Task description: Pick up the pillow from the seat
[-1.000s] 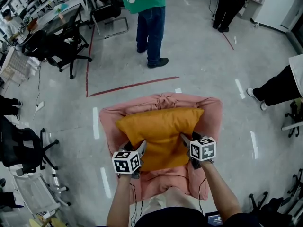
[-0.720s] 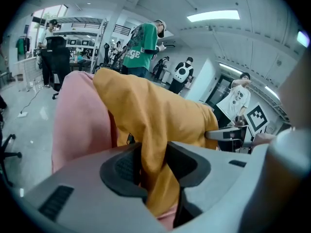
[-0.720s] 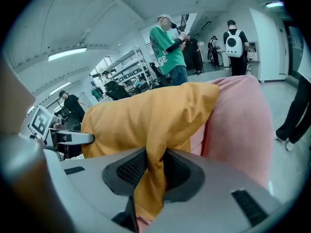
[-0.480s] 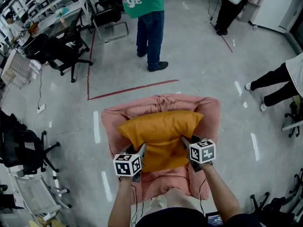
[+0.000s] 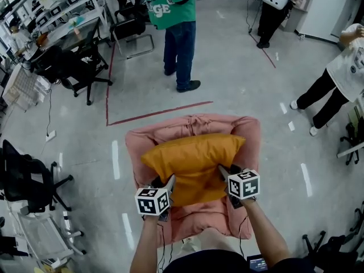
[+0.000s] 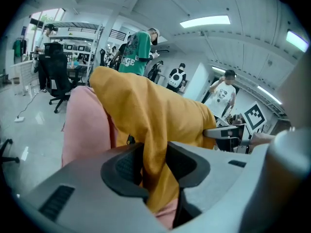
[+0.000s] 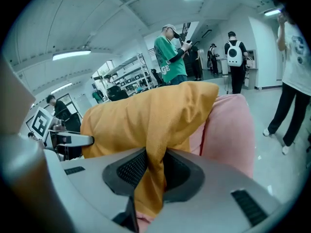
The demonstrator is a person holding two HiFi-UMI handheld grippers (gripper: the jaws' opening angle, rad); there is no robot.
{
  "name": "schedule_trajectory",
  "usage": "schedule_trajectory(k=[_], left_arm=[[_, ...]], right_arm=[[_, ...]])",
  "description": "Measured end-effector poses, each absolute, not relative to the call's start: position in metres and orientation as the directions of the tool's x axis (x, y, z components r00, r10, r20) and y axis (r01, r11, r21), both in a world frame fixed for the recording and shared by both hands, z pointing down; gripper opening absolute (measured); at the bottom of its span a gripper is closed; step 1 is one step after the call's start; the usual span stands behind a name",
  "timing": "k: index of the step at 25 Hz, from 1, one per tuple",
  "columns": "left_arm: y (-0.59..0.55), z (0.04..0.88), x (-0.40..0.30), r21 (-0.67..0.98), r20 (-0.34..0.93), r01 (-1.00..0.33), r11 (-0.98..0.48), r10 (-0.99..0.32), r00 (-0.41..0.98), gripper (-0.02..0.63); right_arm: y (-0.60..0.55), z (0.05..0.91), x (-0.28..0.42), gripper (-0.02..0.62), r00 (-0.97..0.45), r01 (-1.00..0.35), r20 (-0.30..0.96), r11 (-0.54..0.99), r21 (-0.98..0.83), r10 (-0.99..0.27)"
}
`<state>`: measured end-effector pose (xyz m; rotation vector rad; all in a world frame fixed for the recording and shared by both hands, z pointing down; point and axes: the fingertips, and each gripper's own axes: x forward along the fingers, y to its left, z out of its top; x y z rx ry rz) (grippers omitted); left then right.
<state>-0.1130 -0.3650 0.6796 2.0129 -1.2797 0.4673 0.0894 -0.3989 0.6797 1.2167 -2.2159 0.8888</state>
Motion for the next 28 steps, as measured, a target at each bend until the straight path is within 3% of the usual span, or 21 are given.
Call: schedule_trajectory(k=[28], left_arm=[[-0.3, 0.548, -0.13, 0.26, 0.422, -0.899, -0.353, -0.796, 0.434, 0.146]], right_arm=[[-0.326, 0.536, 0.073, 0.104, -0.486, -0.874, 0.434, 0.427, -0.231, -0.759]])
